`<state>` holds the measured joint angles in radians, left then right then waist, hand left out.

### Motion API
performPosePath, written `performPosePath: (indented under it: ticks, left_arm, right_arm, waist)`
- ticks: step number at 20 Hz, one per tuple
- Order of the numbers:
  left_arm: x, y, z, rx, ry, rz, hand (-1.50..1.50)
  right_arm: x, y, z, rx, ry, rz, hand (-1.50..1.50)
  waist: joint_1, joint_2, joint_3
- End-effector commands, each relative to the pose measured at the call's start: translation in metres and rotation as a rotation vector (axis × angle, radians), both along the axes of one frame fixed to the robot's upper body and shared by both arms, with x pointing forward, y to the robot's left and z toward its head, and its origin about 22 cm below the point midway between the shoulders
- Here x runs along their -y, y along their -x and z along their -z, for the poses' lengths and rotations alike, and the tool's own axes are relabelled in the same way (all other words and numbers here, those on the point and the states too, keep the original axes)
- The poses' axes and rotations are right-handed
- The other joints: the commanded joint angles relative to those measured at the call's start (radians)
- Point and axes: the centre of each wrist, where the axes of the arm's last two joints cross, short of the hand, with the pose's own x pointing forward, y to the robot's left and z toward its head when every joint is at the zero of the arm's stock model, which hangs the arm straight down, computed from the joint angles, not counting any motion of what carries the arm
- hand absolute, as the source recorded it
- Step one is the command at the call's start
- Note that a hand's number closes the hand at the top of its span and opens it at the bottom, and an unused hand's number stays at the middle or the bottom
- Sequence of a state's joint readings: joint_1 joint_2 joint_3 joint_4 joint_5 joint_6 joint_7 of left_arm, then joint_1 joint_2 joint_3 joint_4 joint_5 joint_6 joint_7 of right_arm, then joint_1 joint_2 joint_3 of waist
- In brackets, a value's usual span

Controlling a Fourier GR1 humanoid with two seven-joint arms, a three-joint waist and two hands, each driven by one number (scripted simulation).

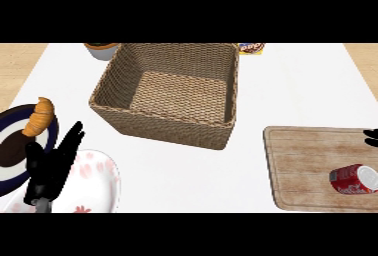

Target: Pick the can from the cutting board and place it in the basket

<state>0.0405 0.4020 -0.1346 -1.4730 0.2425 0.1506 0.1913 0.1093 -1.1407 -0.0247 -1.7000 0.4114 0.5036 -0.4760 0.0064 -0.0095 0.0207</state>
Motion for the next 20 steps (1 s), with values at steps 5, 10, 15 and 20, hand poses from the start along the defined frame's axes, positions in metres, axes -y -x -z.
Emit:
performPosePath:
  ticks: [5,10,15,20]
  left_arm:
    - [0.017,0.035,0.049,-0.189,0.059,-0.021,0.00]
    - [0.030,0.020,0.032,-0.197,0.066,-0.002,0.00]
    - [0.002,0.019,0.034,-0.205,0.048,-0.009,0.00]
    - [0.007,0.019,0.035,-0.201,0.041,-0.018,0.00]
  right_arm:
    - [0.005,0.001,0.037,0.022,-0.008,0.007,-1.50]
    - [-0.003,-0.004,0.056,0.016,-0.020,0.002,-1.50]
    - [-0.018,-0.010,0.056,0.032,-0.030,-0.016,-1.50]
    - [-0.019,-0.004,0.078,-0.003,0.059,-0.020,-1.50]
  waist:
    - [0.002,0.013,-0.020]
    - [0.007,0.014,-0.019]
    - [-0.002,0.012,-0.021]
    - [-0.008,0.013,-0.021]
